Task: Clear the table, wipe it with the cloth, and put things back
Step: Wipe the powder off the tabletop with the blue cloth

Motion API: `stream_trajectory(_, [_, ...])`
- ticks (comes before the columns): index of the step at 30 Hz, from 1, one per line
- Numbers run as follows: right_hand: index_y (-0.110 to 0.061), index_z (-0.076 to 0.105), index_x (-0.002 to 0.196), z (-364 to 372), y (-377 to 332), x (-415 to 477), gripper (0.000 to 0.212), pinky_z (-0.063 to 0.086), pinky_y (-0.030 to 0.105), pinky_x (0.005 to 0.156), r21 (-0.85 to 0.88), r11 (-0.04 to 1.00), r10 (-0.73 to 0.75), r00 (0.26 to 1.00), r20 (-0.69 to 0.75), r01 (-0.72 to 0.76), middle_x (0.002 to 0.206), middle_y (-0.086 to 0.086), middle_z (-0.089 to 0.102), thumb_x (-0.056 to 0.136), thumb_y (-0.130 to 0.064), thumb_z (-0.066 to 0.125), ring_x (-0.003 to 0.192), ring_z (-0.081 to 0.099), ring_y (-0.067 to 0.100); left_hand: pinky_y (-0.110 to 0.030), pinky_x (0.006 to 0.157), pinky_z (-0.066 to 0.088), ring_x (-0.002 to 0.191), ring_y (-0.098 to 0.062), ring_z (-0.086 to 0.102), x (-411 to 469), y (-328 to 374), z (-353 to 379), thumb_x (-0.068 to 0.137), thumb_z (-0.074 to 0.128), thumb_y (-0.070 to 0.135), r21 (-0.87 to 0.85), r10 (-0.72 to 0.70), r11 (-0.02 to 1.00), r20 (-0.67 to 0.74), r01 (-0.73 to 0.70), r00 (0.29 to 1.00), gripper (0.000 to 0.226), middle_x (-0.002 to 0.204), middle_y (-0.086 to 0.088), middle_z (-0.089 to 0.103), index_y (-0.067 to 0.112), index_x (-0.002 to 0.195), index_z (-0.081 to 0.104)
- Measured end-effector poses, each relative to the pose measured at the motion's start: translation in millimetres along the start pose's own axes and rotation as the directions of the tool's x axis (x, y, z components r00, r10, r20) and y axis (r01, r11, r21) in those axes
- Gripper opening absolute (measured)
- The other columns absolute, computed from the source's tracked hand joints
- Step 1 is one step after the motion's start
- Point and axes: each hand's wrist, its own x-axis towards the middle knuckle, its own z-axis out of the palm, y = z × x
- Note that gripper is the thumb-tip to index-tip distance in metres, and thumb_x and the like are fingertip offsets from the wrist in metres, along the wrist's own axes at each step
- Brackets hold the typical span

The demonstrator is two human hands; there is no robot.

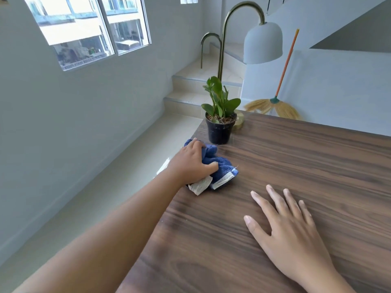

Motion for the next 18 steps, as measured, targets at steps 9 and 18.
stream_trajectory(9, [-0.052,0.003,0.146,-3,0,-2,0.081,-0.005,0.039,0.119,-0.003,1.000,-0.005,1.000,0.005,0.005,0.160,-0.014,-0.006,0.070,-0.076,-0.009,0.148,-0.011,0.015,-0.036,0.075,0.041,0.097,-0.026,0.053,24,3,-13,0.070,0.042,0.053,0.085,0.010,0.996,0.164,-0.025,0.986,0.042,0.104,0.000,0.055,0.022,0.098,0.051])
stream_trajectory(18, [-0.051,0.010,0.147,-1,-1,1,0.082,-0.004,0.039,0.119,0.021,1.000,-0.001,1.000,-0.018,0.002,0.161,-0.013,-0.001,0.070,-0.075,-0.007,0.148,-0.008,0.015,-0.040,0.098,0.035,0.119,-0.028,0.046,44,3,-20,0.072,0.039,0.048,0.007,-0.007,1.000,0.185,0.005,0.983,0.065,0.131,-0.004,0.050,0.023,0.132,0.042])
